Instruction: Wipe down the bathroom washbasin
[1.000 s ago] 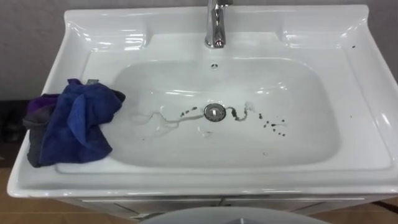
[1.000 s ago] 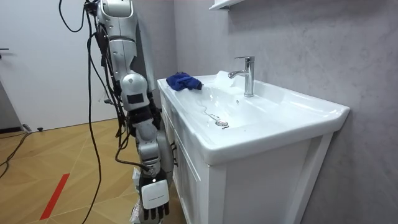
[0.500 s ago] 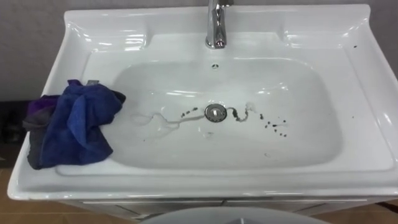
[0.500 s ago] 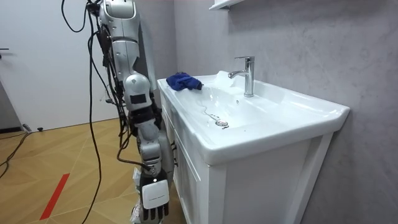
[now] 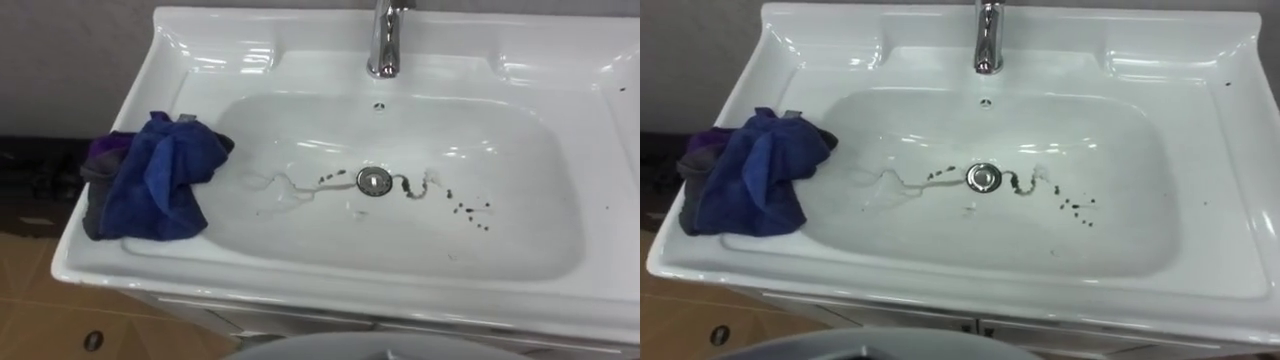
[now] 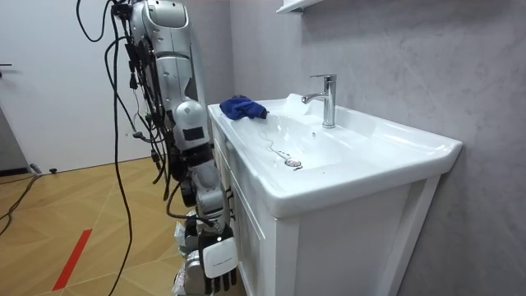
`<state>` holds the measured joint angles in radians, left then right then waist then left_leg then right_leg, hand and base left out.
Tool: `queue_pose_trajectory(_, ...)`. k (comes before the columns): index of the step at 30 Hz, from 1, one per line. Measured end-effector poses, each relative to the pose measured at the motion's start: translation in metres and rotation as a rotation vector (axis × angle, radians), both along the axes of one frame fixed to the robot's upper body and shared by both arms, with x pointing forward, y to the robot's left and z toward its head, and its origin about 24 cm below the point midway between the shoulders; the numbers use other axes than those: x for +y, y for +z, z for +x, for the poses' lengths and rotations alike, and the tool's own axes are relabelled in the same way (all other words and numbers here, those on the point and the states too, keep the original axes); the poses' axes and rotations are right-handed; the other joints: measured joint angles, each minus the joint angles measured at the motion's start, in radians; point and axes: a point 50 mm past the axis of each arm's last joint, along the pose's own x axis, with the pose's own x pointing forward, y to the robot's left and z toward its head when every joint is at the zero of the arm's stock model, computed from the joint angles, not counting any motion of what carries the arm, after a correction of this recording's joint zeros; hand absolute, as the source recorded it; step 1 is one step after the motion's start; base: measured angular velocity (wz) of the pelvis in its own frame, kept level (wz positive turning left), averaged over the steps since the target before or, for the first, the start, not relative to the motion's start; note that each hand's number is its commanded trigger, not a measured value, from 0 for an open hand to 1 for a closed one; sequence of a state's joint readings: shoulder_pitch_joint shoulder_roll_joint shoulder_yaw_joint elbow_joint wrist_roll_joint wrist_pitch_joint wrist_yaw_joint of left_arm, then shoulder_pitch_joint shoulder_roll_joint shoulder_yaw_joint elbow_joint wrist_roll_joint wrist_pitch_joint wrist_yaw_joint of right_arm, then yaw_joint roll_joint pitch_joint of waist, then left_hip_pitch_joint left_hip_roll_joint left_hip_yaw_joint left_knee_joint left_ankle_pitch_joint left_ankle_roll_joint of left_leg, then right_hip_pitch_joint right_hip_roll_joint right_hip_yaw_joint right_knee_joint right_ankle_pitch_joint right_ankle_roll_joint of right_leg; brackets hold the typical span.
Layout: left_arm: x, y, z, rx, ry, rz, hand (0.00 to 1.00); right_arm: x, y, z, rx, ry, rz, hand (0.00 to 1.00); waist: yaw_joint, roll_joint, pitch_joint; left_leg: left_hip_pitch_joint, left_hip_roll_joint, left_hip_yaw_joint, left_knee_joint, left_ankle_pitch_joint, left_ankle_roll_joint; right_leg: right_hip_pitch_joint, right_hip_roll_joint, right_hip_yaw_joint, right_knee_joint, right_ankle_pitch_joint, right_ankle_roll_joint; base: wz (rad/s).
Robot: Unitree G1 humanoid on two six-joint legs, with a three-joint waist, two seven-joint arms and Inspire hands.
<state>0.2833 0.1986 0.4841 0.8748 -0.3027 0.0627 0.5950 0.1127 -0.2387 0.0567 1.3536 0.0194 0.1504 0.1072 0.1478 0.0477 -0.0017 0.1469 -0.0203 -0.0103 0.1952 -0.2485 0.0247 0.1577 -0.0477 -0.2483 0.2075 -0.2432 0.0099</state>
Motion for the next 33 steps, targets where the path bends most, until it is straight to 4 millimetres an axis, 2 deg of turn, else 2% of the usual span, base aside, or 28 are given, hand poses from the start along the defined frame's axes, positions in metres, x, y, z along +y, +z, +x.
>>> queue_pose_trajectory(3,0.018,0.021,0.014,-0.098,0.079,0.136,0.0,-0.003,0.001,0.0,-0.015,0.027,-0.01,0.0,0.001,0.01,-0.0053,-0.003,-0.002,-0.006,0.003,0.0,0.0,-0.001,0.0,-0.001,-0.004,0.0,0.0,0.05)
queue_pose_trajectory(5,0.028,0.036,0.024,-0.167,0.101,0.226,0.0,-0.004,0.001,0.001,-0.023,0.022,-0.012,0.0,0.0,0.006,-0.0035,-0.004,-0.002,-0.008,0.004,0.0,0.0,-0.001,-0.001,-0.004,-0.005,0.0,0.0,0.0)
queue_pose_trajectory(10,0.043,0.07,0.05,-0.3,0.114,0.412,0.0,-0.004,0.001,-0.001,-0.039,0.017,-0.022,0.0,0.002,0.016,-0.0106,-0.008,-0.004,-0.008,0.009,0.0,0.0,-0.005,-0.003,-0.003,-0.004,0.0,0.001,-0.01)
queue_pose_trajectory(14,0.051,0.095,0.065,-0.368,0.085,0.535,0.0,-0.004,0.002,-0.005,-0.053,0.008,-0.026,0.0,-0.004,0.021,-0.0104,0.002,-0.004,-0.009,0.008,0.0,0.0,0.002,-0.003,0.0,0.0,0.0,0.001,-0.01)
queue_pose_trajectory(19,0.049,0.118,0.089,-0.447,0.008,0.66,0.0,-0.004,0.001,-0.002,-0.07,0.003,-0.027,0.0,-0.008,0.021,-0.0062,-0.005,-0.004,-0.019,0.005,0.0,0.0,-0.002,-0.002,-0.004,-0.002,0.0,0.001,0.03)
queue_pose_trajectory(20,0.048,0.123,0.092,-0.456,-0.009,0.685,0.0,-0.004,0.001,-0.002,-0.068,0.002,-0.027,0.0,-0.01,0.028,-0.009,-0.004,-0.004,-0.02,0.002,0.0,0.0,-0.002,-0.001,-0.004,-0.004,0.0,0.001,0.0)
queue_pose_trajectory(24,0.043,0.143,0.107,-0.504,-0.079,0.778,0.0,-0.003,0.001,-0.005,-0.06,-0.008,-0.025,0.0,-0.013,0.029,-0.007,-0.004,-0.004,-0.021,0.003,0.0,0.0,0.0,-0.001,-0.003,-0.003,0.001,0.001,0.0)
queue_pose_trajectory(27,0.041,0.152,0.112,-0.52,-0.109,0.833,0.0,-0.004,0.001,-0.006,-0.061,-0.011,-0.026,0.0,-0.018,0.033,-0.0012,-0.002,-0.005,-0.02,0.003,0.0,0.0,0.0,-0.001,-0.002,-0.007,0.001,0.001,0.0)
queue_pose_trajectory(29,0.036,0.167,0.119,-0.548,-0.167,0.905,0.0,-0.004,0.001,-0.007,-0.063,-0.019,-0.022,0.0,-0.023,0.032,0.0056,-0.005,-0.005,-0.022,0.003,0.0,0.0,0.001,0.0,-0.002,-0.017,0.002,0.002,0.02)
queue_pose_trajectory(33,0.019,0.184,0.135,-0.588,-0.305,1.005,0.0,-0.008,0.003,-0.003,-0.065,0.003,-0.013,0.0,-0.04,0.034,0.0101,-0.013,-0.007,-0.028,0.004,0.0,0.0,-0.004,0.0,0.0,-0.023,0.003,0.003,0.02)
